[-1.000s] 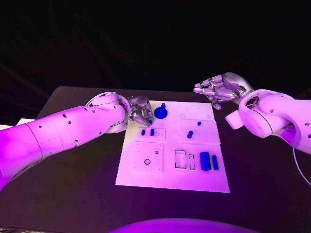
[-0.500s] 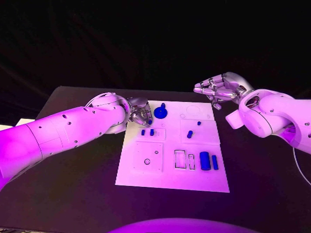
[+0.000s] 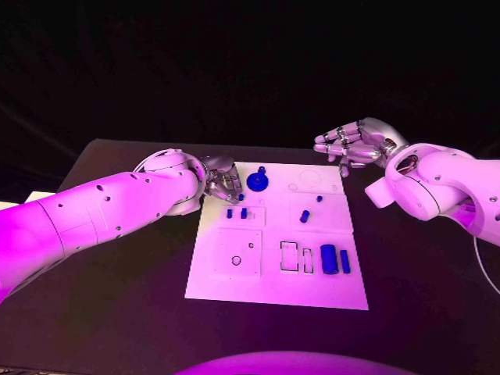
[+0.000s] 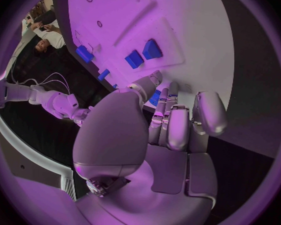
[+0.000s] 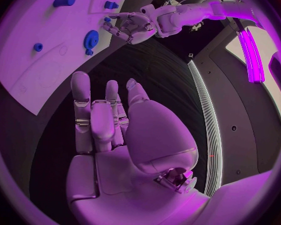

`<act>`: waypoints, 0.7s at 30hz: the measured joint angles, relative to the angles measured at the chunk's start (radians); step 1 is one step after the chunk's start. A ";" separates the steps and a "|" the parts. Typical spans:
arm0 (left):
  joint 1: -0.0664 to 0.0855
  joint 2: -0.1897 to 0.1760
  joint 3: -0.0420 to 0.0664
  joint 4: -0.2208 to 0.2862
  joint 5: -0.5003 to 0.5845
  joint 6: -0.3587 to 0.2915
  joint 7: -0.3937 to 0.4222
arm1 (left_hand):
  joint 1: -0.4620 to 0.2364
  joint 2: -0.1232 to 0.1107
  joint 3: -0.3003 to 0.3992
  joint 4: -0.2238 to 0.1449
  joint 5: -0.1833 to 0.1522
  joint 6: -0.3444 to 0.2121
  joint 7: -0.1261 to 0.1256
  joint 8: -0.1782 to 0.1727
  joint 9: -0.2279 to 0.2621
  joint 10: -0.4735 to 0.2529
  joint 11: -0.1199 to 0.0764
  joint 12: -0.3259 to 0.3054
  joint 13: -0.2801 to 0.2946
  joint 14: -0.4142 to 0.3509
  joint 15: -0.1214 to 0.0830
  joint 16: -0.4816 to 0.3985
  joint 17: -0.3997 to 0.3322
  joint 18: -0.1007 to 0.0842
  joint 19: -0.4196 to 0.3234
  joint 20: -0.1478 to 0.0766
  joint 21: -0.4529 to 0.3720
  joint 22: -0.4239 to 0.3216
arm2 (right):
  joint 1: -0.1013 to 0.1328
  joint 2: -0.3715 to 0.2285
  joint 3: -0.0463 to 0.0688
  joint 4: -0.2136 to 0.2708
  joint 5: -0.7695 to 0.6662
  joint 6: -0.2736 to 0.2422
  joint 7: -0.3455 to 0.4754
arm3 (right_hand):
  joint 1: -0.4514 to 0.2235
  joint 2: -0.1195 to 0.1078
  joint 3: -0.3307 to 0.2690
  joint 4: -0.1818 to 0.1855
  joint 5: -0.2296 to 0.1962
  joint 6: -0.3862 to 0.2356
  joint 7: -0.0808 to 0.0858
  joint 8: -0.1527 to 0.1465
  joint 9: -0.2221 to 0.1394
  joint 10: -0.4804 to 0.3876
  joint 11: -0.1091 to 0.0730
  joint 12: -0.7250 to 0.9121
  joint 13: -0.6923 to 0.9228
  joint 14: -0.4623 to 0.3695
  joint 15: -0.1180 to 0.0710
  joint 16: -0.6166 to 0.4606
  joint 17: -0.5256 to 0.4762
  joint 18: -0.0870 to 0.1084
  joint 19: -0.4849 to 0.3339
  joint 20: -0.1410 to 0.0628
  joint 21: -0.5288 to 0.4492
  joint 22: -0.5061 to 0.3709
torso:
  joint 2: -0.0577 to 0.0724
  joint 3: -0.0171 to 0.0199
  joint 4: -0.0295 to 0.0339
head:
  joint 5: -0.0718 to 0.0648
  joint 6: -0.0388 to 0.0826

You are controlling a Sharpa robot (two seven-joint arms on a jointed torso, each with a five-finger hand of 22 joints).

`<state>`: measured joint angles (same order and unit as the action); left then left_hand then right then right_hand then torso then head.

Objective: Assemble the parts on the task board

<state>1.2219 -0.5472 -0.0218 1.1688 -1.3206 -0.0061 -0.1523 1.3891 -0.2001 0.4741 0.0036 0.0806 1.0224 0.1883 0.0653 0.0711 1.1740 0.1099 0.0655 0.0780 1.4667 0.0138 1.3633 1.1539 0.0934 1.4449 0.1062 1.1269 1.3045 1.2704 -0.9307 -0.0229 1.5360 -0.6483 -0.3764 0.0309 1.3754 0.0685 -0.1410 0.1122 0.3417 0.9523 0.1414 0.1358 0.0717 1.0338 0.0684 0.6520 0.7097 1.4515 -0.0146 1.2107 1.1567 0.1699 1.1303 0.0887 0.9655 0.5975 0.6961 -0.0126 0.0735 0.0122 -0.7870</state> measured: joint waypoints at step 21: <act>0.004 -0.180 0.002 0.170 0.590 -0.246 0.266 | 0.050 0.045 0.070 -0.053 0.005 0.057 -0.019 0.054 0.004 0.015 -0.017 0.062 0.000 -0.236 -0.010 -0.352 -0.519 0.071 -0.236 -0.004 -0.546 -0.298 | -0.044 0.009 -0.008 0.003 -0.657 0.158 -0.182 | 0.142 -0.023 0.136 -0.081 -0.130 0.100 0.003 -0.012 -0.004 0.123 0.000 -0.501 -0.475 0.008 0.000 -0.021 -0.010 0.000 0.090 0.001 0.031 0.067 | 0.000 -0.0004 -0.0012 | -0.011 0.016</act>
<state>1.2261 -0.7270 -0.0198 1.3393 -0.7303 -0.2521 0.1134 1.4393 -0.1550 0.5441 -0.0499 0.0857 1.0793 0.1696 0.1189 0.0755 1.1885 0.0927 0.1279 0.0776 1.2310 0.0039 1.0112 0.6346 0.1644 1.2094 0.1020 0.5808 1.0062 1.2266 -0.9217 -0.0307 1.5390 -1.3052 -0.2184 -0.1513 1.5175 0.0455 -0.0049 0.0316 0.2122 1.0527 0.1441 0.1233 0.0673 1.1564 0.0682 0.1512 0.2342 1.4598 -0.0144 1.1898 1.1472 0.1699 1.2201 0.0896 0.9961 0.6648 0.6960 -0.0129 0.0723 0.0015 -0.7705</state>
